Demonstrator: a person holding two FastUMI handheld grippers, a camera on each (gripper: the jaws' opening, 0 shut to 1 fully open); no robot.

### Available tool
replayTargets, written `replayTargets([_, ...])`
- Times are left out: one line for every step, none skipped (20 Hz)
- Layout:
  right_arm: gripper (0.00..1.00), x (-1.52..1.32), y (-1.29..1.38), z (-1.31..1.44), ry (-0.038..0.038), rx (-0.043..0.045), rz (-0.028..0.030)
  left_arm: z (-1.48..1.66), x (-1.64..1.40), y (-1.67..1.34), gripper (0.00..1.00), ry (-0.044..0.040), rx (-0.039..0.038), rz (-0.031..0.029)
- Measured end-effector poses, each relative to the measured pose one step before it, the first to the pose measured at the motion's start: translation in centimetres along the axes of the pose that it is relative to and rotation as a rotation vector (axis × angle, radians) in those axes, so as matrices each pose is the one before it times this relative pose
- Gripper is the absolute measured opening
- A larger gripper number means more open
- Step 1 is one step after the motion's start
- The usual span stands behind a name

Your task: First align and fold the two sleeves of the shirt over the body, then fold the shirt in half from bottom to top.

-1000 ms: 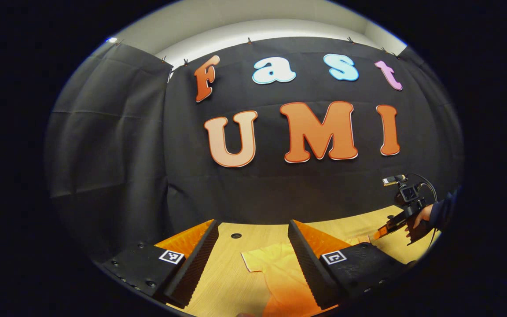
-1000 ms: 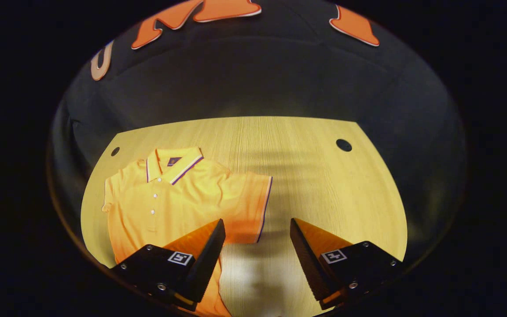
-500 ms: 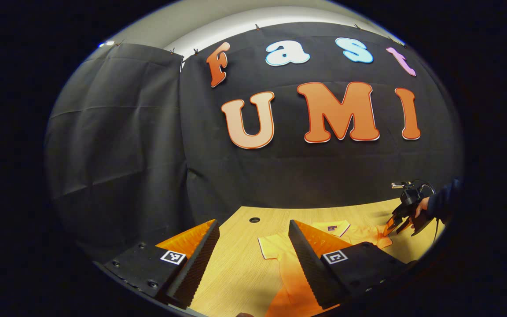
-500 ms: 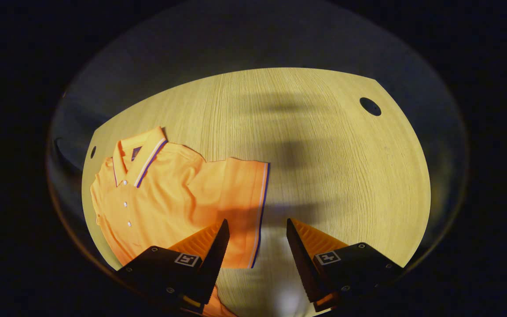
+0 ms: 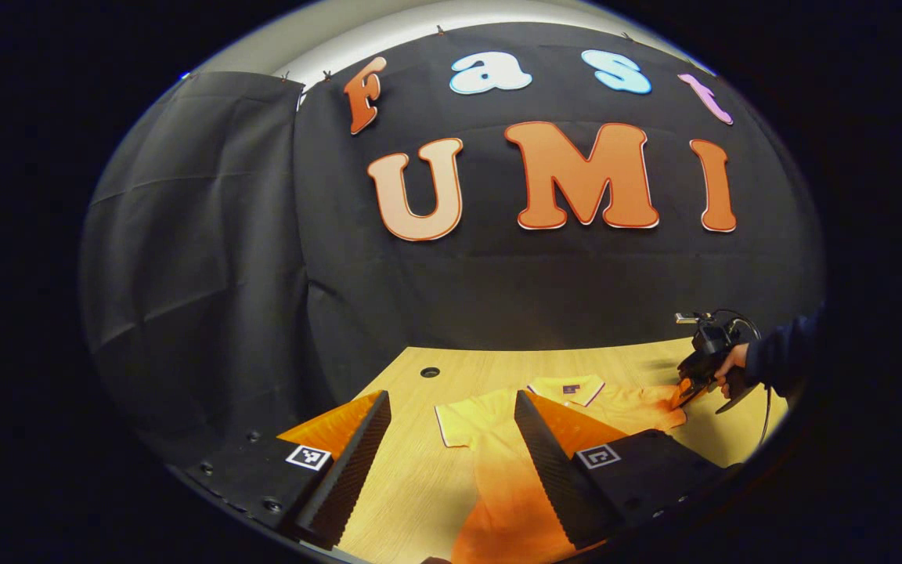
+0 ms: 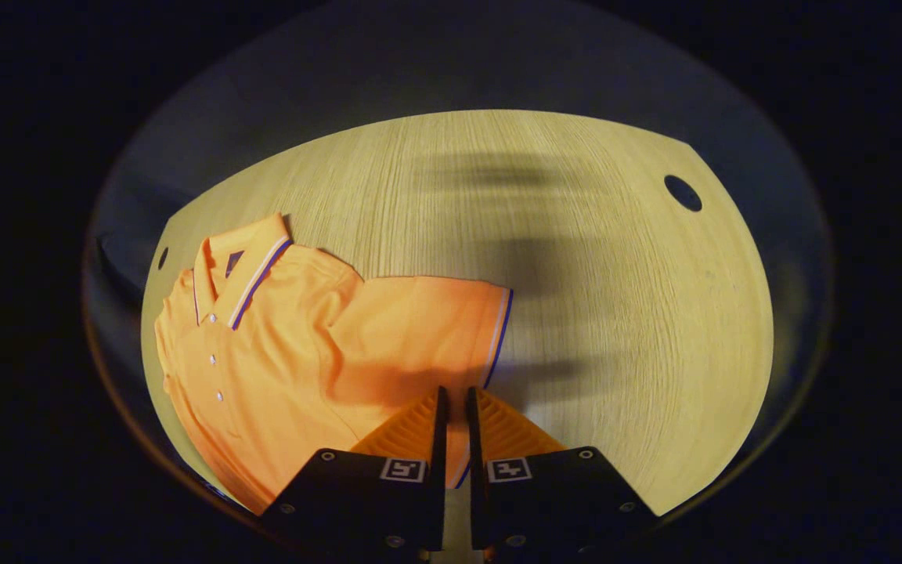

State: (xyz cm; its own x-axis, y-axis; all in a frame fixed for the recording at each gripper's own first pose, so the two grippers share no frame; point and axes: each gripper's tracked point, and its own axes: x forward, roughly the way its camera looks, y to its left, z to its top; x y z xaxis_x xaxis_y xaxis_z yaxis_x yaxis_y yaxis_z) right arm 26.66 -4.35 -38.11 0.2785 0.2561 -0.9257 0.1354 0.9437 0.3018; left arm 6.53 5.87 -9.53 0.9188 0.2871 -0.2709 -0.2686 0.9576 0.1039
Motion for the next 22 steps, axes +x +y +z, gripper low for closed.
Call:
replayTargets([0.14,0.420,0.059,0.243,-0.00644,0.05148,0.02237,0.082,-0.011,-0.042,0.98,0.00045,-0.00441,-0.00320])
replayTargets([0.02,-0.261,0.503,0.175,-0.00444,0.03500,0.03145,-0.099,-0.009,0.231,0.99,0.00247,-0.00548,-0.00167])
replayTargets([0.01,-0.385,0.477,-0.143,0.00686,0.00416,0.02760,-0.174,-0.026,0.223,0.99,0.00456,-0.00175,0.00437])
replayTargets([0.01,-0.146,0.249,0.424,-0.02869,0.00295,0.00469,-0.103,0.049,0.326,0.99,0.00116,-0.00079,0.00720])
replayTargets([0.01,-0.720,0.498,0.541,-0.02607,0.00131,0.02007,0.120,0.074,0.216,0.99,-0.00133,-0.00103,0.00432])
replayTargets([0.01,-0.542,0.845,0.742,-0.02737,0.00584,0.02277,-0.050,0.139,0.120,0.99,-0.00030,-0.00018,0.00275])
replayTargets([0.01,-0.624,0.528,0.452,-0.01165,-0.00574,0.01505,-0.085,0.112,0.093,0.99,0.00106,-0.00207,-0.00107])
replayTargets([0.01,-0.300,0.451,0.246,-0.01156,-0.00610,0.00494,-0.100,0.013,0.082,0.99,0.00334,-0.00521,-0.00246])
replayTargets([0.01,-0.280,0.510,0.137,0.00247,-0.00441,0.00523,-0.065,0.120,0.070,0.99,0.00321,-0.00167,0.00057])
replayTargets([0.01,-0.458,0.767,0.055,-0.00412,-0.00983,0.01370,-0.202,0.066,0.140,0.99,0.00132,0.00143,0.00467])
replayTargets([0.01,-0.303,0.895,0.244,-0.00764,-0.01828,0.01595,0.061,0.052,0.166,0.99,-0.00167,-0.00253,0.00188])
replayTargets([0.01,-0.283,0.933,0.091,-0.00494,-0.02177,0.01380,-0.118,0.168,0.111,0.99,0.00018,-0.00319,0.00110])
replayTargets([0.01,-0.291,0.780,0.127,0.00107,-0.01987,0.00758,-0.019,0.097,0.187,0.99,0.00199,-0.00295,0.00442])
replayTargets([0.01,-0.064,0.757,0.129,-0.00457,-0.00877,0.00346,-0.147,0.244,0.242,0.99,0.00684,-0.00325,0.00387])
replayTargets([0.02,-0.025,0.976,0.202,-0.00256,-0.00581,0.01596,-0.323,0.282,0.198,0.99,0.00558,-0.00481,0.00366])
replayTargets([0.02,-0.072,0.968,-0.046,-0.00089,-0.00371,0.01670,-0.057,0.337,0.258,0.99,0.00623,-0.00835,0.00197])
replayTargets([0.02,0.088,0.857,-0.214,0.00884,-0.00395,0.01827,-0.061,0.249,0.185,0.99,0.00780,-0.00840,-0.00100])
replayTargets([0.03,-0.079,0.755,-0.263,0.00802,-0.00403,0.01868,-0.619,0.392,0.033,0.99,0.01167,-0.01135,-0.00124])
replayTargets([0.11,0.006,0.467,-0.193,0.00202,-0.00765,0.01264,-0.160,0.499,0.336,0.99,0.00847,-0.00996,0.00254])
replayTargets([0.14,-0.099,0.451,0.134,-0.00449,-0.00794,0.01007,-0.214,0.609,0.168,0.99,0.00935,-0.01146,-0.00355])
replayTargets([0.22,-0.126,0.312,0.175,-0.00919,-0.00862,0.00793,-0.336,0.502,0.214,0.99,0.00814,-0.00897,-0.00163])
replayTargets([0.28,-0.240,0.198,-0.006,-0.00720,-0.00551,0.00046,-0.029,0.726,0.069,0.99,0.01390,-0.00980,-0.00711])
